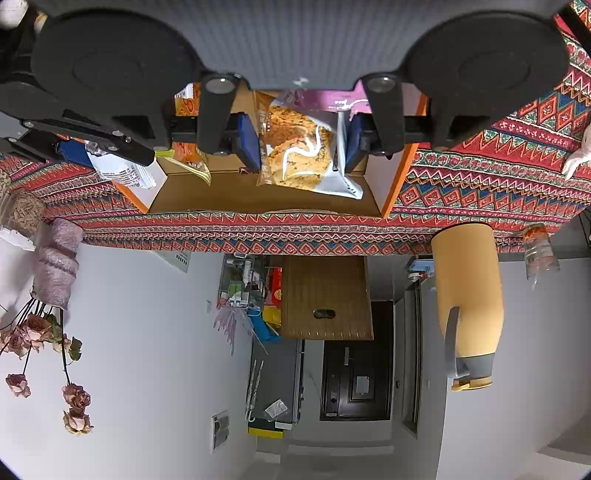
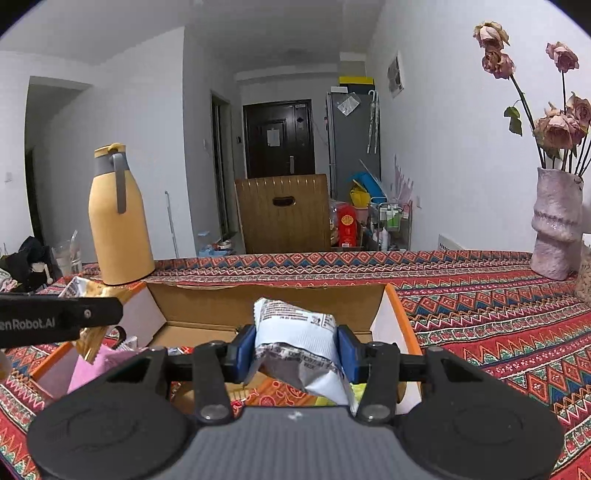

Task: Organize snacks
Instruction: 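Carry both packets over the box and release them inside, then move both tools back over the snack pile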

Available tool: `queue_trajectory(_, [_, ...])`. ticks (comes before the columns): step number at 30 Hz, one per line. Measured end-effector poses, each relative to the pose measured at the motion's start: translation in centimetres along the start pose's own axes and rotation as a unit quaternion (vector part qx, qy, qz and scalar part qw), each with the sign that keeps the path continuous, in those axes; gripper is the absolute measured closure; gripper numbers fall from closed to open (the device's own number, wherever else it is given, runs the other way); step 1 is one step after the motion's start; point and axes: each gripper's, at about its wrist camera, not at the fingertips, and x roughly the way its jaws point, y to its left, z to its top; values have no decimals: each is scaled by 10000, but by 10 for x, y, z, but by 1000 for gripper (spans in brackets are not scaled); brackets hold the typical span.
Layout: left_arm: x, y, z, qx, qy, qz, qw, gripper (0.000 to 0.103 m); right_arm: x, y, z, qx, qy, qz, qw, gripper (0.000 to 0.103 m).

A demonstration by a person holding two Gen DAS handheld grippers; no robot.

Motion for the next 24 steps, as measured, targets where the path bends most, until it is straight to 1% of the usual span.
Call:
queue_trajectory(2, [-2, 0, -1, -16, -50, 17, 10000, 45, 0, 0, 0, -14, 6, -13, 10000, 55])
queue_trajectory(3, [-3, 0, -1, -25, -85, 49, 9999, 43, 1, 1, 0, -20, 19, -37, 10000, 52])
queue_trajectory(4, [-4, 1, -1, -45, -90, 31, 9999, 33, 2, 0, -1, -16, 31, -67, 10000, 49])
queue_trajectory(5, [-6, 2, -1, -84, -108, 36, 9999, 17, 1, 0, -1, -2, 52, -89, 9999, 47])
queue_trajectory(6, [-9, 3, -2, -130, -167, 83, 9997, 11, 2, -1, -2, 11, 80, -91, 9999, 43])
queue_trajectory(7, [-11, 4, -2, -160, -233, 133, 9995, 3, 2, -3, -2, 50, 102, -83, 9999, 34])
queue_trajectory(8, [-13, 6, -1, -202, -284, 171, 9992, 0, 2, -4, -2, 92, 109, -101, 9998, 28])
queue_trajectory(9, [-15, 7, -1, -248, -304, 179, 9991, 0, 2, -5, -2, 110, 107, -141, 9998, 12])
queue_trajectory(10, [-16, 8, -1, -287, -298, 173, 9990, 0, 3, -6, -3, 127, 106, -176, 9997, 0])
queue_trajectory(16, [-15, 9, 0, -299, -265, 172, 9991, 0, 8, -11, -4, 264, 211, -189, 9993, 0])
queue_trajectory(24, [-21, 4, 2, -240, -343, 177, 9990, 0, 1, -10, 0, 278, 68, -193, 9994, 0])
